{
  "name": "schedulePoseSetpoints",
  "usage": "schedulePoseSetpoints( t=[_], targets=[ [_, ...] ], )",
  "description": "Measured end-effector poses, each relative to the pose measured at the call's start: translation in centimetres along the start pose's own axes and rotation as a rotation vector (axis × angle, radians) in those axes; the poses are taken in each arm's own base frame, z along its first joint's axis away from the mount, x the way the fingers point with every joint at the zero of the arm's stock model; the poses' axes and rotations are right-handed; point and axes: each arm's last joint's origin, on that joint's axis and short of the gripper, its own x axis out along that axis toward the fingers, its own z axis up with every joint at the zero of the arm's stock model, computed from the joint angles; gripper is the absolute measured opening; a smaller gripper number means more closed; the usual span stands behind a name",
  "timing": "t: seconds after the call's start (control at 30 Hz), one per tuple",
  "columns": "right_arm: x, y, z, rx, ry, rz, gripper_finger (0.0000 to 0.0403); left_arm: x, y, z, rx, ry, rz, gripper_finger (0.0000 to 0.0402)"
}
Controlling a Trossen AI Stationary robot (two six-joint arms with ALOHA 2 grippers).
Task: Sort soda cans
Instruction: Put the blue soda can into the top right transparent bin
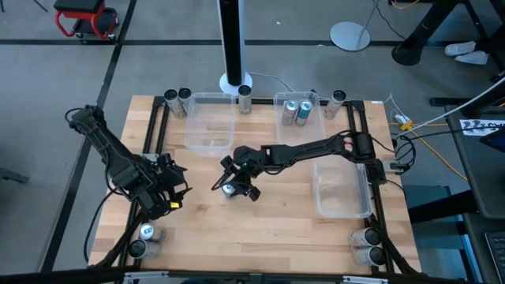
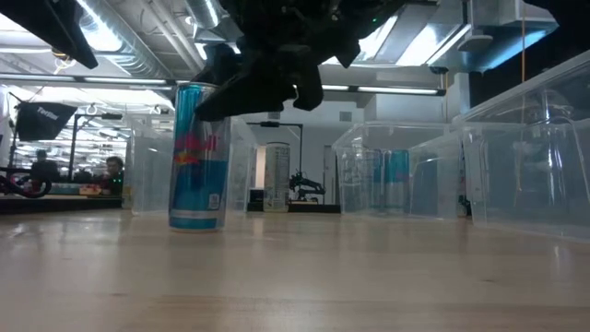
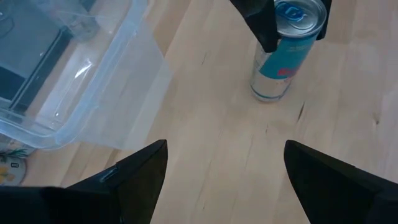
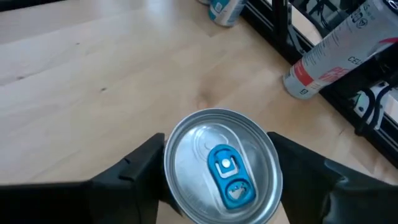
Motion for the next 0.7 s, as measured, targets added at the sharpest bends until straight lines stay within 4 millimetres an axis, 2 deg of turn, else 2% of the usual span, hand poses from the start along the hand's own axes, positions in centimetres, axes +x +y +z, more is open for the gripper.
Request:
schedulePoseSetpoints(
  t=[0.2, 0.33, 0.43, 0.57, 0.63, 0.7],
  targets=[
    [-1.6, 0.2, 1.2, -0.010, 0.025, 0.005, 0.0238, 0.0, 0.0, 0.0, -0.008, -0.001, -0.001, 0.0308],
    [-4.6, 0.2, 3.4, -0.015, 0.056, -0.018, 0.0238, 0.0, -0.1, 0.0, -0.012, -0.004, -0.005, 0.0308],
    [-8.2, 0.5, 5.6, -0.021, 0.105, -0.068, 0.0238, 0.0, -0.2, 0.1, -0.008, -0.011, -0.014, 0.0308],
    [-14.5, 0.7, 8.3, -0.033, 0.175, -0.217, 0.0238, 0.0, -0.2, 0.1, 0.002, -0.012, -0.010, 0.0308],
    [-17.7, 0.6, 8.8, -0.024, 0.245, -0.311, 0.0238, 0.0, -0.2, 0.1, 0.012, -0.013, -0.010, 0.0308],
    [-20.6, 0.5, 8.5, 0.001, 0.343, -0.388, 0.0238, 0.0, -0.2, 0.1, 0.012, -0.014, -0.010, 0.0308]
  ],
)
